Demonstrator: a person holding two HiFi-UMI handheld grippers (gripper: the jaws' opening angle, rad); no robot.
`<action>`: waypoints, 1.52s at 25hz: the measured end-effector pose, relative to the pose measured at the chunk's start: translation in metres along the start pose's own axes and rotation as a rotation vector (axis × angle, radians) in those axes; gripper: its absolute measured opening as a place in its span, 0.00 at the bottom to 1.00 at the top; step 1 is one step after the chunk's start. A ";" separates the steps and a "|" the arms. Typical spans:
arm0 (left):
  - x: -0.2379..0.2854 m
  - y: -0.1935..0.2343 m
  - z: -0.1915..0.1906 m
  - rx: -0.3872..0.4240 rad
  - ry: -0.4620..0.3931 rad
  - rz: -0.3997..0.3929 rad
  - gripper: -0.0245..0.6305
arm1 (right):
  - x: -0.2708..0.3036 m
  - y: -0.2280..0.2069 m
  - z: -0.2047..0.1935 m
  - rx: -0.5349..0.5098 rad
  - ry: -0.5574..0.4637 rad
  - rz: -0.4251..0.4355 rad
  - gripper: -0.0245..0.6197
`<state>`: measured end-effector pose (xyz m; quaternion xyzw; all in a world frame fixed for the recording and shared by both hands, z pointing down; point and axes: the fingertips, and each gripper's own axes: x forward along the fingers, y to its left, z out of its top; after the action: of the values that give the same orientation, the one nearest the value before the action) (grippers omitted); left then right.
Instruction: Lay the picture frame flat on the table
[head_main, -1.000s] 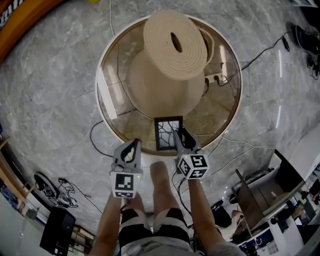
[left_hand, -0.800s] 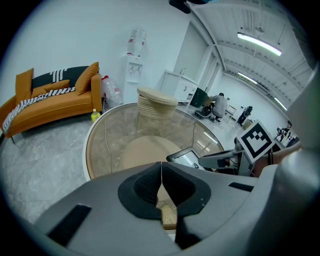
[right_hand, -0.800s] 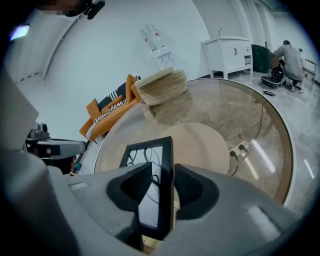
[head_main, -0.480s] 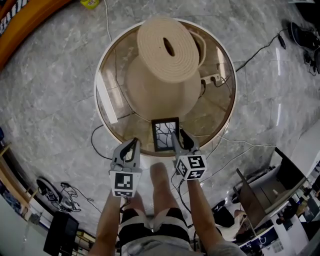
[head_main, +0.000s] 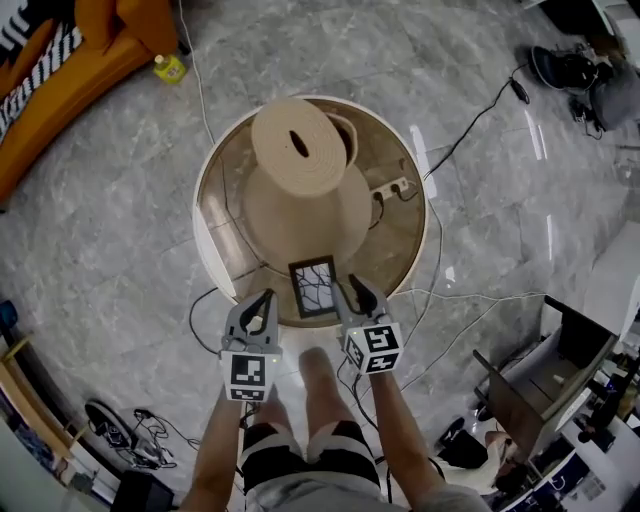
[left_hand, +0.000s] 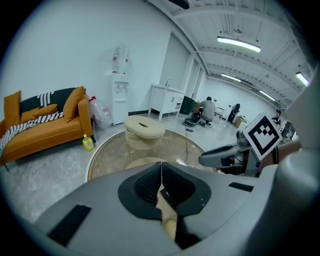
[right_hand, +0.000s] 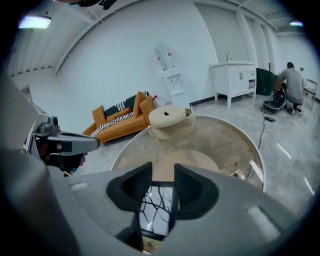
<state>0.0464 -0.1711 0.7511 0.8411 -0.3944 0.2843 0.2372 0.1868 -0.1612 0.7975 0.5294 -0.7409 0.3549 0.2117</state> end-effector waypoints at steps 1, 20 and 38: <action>-0.005 -0.003 0.007 0.009 -0.007 -0.004 0.07 | -0.007 0.002 0.010 -0.007 -0.015 -0.006 0.25; -0.131 -0.064 0.156 0.149 -0.171 -0.040 0.07 | -0.172 0.061 0.144 -0.092 -0.247 -0.063 0.07; -0.312 -0.104 0.216 0.240 -0.359 -0.025 0.07 | -0.348 0.181 0.196 -0.209 -0.491 -0.096 0.04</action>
<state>0.0273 -0.0810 0.3683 0.9052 -0.3833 0.1720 0.0645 0.1512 -0.0541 0.3736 0.6095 -0.7767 0.1268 0.0960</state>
